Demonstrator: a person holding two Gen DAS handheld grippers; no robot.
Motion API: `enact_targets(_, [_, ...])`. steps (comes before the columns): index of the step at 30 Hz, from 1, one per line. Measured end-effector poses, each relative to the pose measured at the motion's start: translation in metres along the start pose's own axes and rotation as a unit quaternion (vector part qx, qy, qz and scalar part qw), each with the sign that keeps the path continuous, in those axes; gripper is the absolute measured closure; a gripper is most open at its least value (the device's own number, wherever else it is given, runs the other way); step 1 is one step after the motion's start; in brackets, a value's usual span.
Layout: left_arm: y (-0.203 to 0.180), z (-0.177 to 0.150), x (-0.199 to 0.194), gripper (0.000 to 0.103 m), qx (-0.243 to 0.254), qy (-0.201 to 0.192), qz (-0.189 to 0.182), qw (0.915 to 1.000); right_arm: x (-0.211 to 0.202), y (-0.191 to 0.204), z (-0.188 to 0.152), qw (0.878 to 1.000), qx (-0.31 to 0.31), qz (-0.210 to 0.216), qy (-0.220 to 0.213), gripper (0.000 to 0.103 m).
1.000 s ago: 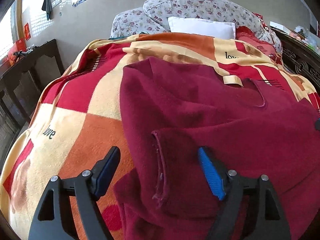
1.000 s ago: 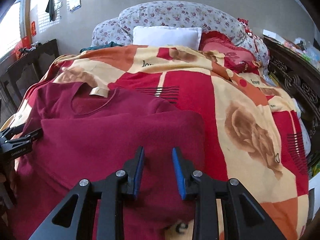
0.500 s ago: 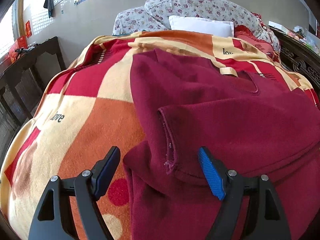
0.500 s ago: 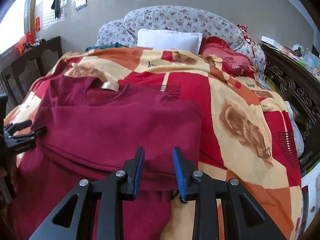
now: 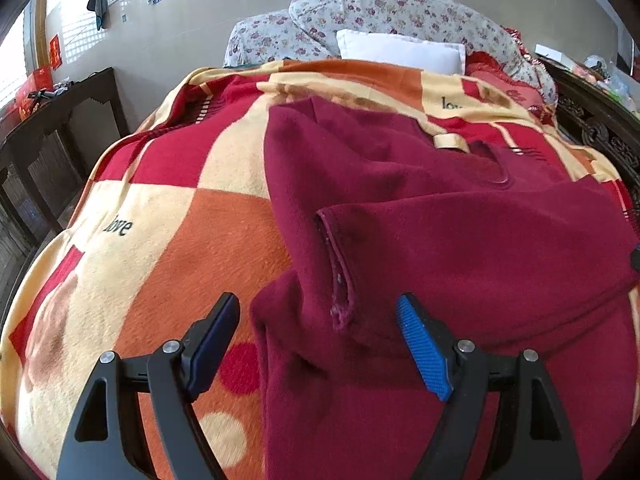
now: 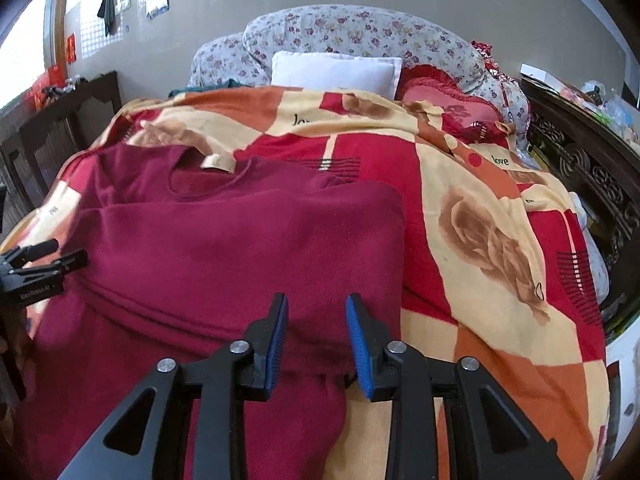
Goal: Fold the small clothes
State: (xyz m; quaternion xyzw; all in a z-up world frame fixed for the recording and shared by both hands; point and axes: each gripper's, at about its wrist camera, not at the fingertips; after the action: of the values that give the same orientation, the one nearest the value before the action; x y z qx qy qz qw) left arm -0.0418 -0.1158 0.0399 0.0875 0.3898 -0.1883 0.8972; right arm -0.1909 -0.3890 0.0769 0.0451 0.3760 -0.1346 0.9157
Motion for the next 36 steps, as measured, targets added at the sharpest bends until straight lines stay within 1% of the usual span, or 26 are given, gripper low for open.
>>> enact_targets(2, [0.001,-0.005,-0.012,0.023,0.004,-0.001,-0.006,1.0000,-0.013,0.002,-0.004,1.000,-0.004,-0.003,-0.001,0.052])
enact_targets(5, [0.005,-0.016,-0.030,0.022,0.003,0.004,-0.017,0.9998,-0.028,0.004,-0.010,1.000,-0.008,-0.002,-0.001,0.051])
enact_targets(9, [0.013,-0.037,-0.056,0.022,-0.003,0.014,-0.035,0.9993,-0.056,0.002,-0.026,1.000,0.002,0.021,0.000,0.051])
enact_targets(12, [0.020,-0.055,-0.074,0.021,-0.007,0.017,-0.036,0.9992,-0.083,0.001,-0.046,0.999,0.001,0.038,0.006,0.047])
enact_targets(16, [0.026,-0.080,-0.096,0.021,-0.006,0.023,-0.032,0.9992,-0.117,-0.004,-0.072,0.998,0.011,0.055,0.014,0.045])
enact_targets(18, [0.030,-0.093,-0.107,0.020,-0.007,0.024,-0.027,0.9993,-0.129,-0.006,-0.085,0.998,0.015,0.058,0.018,0.038])
enact_targets(20, [0.033,-0.104,-0.115,0.019,-0.010,0.026,-0.029,0.9992,-0.142,-0.006,-0.104,0.997,0.019,0.066,0.025,0.035])
enact_targets(22, [0.035,-0.115,-0.120,0.017,-0.010,0.031,-0.029,0.9991,-0.148,-0.006,-0.120,0.997,0.026,0.069,0.032,0.035])
enact_targets(28, [0.042,-0.142,-0.128,0.017,-0.015,0.043,-0.014,0.9989,-0.151,-0.004,-0.161,0.993,0.057,0.091,0.052,0.034])
enact_targets(31, [0.046,-0.153,-0.129,0.017,-0.027,0.054,-0.016,0.9981,-0.147,-0.002,-0.174,0.990,0.070,0.101,0.062,0.034])
enact_targets(36, [0.047,-0.163,-0.132,0.017,-0.023,0.063,-0.016,0.9976,-0.143,0.003,-0.185,0.988,0.082,0.111,0.070,0.031])
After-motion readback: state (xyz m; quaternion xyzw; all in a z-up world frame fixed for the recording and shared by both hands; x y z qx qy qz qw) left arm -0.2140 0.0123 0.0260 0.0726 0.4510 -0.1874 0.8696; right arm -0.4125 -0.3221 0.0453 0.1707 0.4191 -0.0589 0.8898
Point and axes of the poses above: each gripper's, at about its wrist camera, not at the fingertips, and x roughly the way its jaws point, y to its left, z to its top
